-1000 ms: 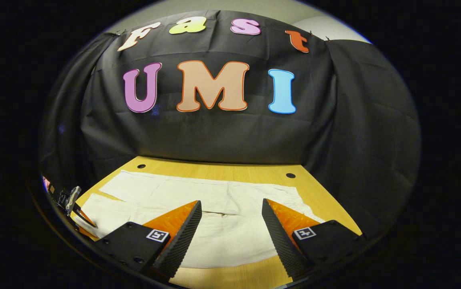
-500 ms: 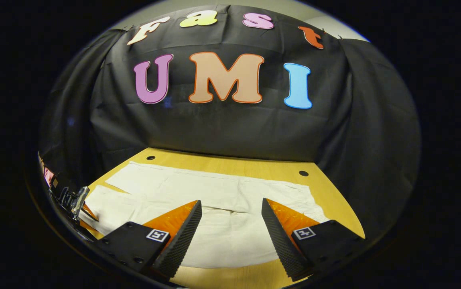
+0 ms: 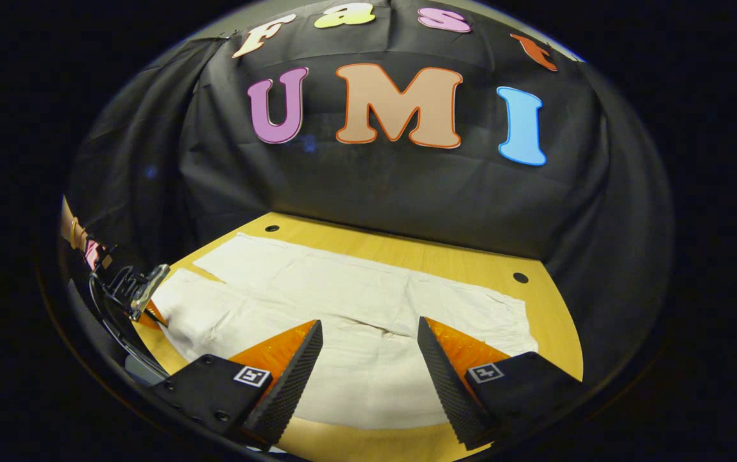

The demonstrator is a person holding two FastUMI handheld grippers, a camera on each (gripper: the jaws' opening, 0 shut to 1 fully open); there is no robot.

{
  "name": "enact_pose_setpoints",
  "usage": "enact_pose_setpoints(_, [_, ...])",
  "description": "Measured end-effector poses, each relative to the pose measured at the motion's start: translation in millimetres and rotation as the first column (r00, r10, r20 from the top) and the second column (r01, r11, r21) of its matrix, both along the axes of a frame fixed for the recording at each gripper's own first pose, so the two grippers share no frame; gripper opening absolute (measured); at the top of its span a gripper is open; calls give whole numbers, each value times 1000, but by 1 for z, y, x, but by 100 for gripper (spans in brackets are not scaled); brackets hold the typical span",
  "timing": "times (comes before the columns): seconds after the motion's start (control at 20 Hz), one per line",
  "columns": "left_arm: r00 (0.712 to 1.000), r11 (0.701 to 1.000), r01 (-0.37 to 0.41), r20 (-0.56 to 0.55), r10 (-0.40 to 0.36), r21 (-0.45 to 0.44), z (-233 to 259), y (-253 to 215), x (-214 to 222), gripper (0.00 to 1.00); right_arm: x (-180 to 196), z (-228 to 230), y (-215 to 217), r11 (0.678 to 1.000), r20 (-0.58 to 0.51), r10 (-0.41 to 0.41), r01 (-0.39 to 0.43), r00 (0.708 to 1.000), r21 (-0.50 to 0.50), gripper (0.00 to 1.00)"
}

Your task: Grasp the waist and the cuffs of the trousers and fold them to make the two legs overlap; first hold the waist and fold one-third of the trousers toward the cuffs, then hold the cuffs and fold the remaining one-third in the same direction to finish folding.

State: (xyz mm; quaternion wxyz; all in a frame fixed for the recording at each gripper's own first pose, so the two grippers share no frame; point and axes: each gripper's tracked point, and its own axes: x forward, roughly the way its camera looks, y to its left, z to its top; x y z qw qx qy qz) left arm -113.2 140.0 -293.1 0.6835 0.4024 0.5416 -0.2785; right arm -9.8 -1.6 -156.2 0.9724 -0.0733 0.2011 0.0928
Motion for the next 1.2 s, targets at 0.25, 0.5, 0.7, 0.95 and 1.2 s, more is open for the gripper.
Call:
enact_pose_setpoints(0.25, [1000,1000,12,-4,-12,27,-2,0,0,0,-12,-41,-37,981,-141,122,-141,983,-132,95])
enact_pose_setpoints(0.5, [1000,999,8,5,-8,52,-3,2,0,0,-32,-94,-72,880,-342,265,-371,902,-296,96])
enact_pose_setpoints(0.7, [1000,998,0,9,0,62,-4,2,0,0,-54,-130,-94,765,-506,334,-542,795,-348,96])
enact_pose_setpoints(0.95, [1000,997,-6,7,6,80,-4,3,1,0,-62,-165,-114,664,-625,335,-647,706,-375,98])
enact_pose_setpoints(1.2, [1000,996,-8,21,7,92,-6,2,2,0,-64,-186,-120,629,-704,329,-702,630,-335,96])
